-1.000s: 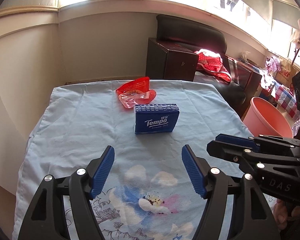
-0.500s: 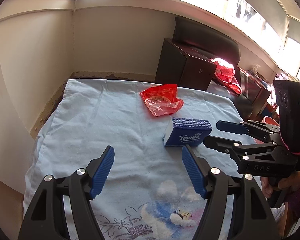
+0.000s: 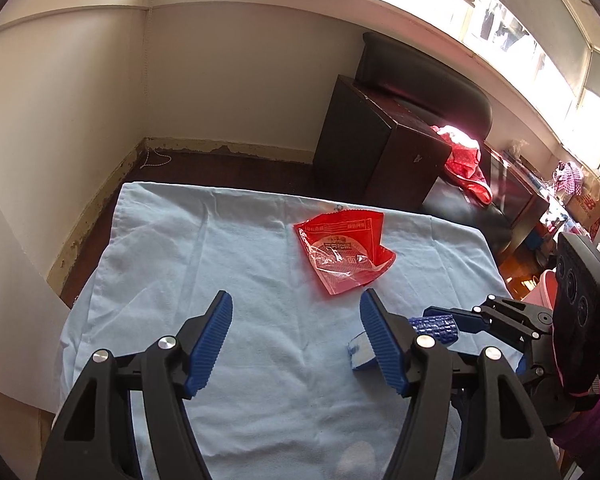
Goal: Collect trash
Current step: 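Close the right tool on the blue Tempo tissue pack, then close the left tool on the red plastic bag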
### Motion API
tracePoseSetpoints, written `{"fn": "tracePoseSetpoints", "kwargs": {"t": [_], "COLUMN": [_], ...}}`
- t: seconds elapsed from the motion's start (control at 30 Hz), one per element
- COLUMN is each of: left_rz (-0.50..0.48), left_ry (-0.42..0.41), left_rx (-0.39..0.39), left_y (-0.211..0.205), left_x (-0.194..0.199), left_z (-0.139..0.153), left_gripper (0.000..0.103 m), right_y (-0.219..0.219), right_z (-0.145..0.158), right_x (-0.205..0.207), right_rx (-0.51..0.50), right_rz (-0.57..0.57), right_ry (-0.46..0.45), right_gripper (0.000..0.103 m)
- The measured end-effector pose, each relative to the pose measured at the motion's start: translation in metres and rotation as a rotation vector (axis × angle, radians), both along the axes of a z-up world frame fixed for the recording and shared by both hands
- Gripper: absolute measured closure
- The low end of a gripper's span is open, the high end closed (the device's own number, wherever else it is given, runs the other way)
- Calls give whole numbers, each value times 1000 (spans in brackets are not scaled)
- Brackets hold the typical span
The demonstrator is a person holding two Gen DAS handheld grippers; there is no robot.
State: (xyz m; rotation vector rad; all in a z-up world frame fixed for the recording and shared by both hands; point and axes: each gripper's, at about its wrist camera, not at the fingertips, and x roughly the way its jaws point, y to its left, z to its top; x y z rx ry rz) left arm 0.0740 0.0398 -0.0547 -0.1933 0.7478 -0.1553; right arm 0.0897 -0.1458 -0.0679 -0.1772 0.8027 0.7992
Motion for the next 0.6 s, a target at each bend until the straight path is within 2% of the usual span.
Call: {"fn": "tracePoseSetpoints", "kwargs": {"t": [0.2,0.37,0.53,0.6], "left_rz": [-29,-17,-5,1], "left_ry": [55,99,141,156], "left_rx": [-57,-104,-98,-83], "left_y": [-10,-18,-32,-39], "left_x": [30,53,71,75], "left_z": [-11,-24,-37,-42], "left_gripper": [44,46,55,64], "right_y": [-8,-30,-54,-62], "right_z": [0,8,18,21], "right_x": [-8,-23,-41,-48], "right_rx": [0,70,90,98], "right_rz": [-53,-150,-257,-288], "right_ry": [36,61,44,42], "right_gripper": [64,64,64,64]}}
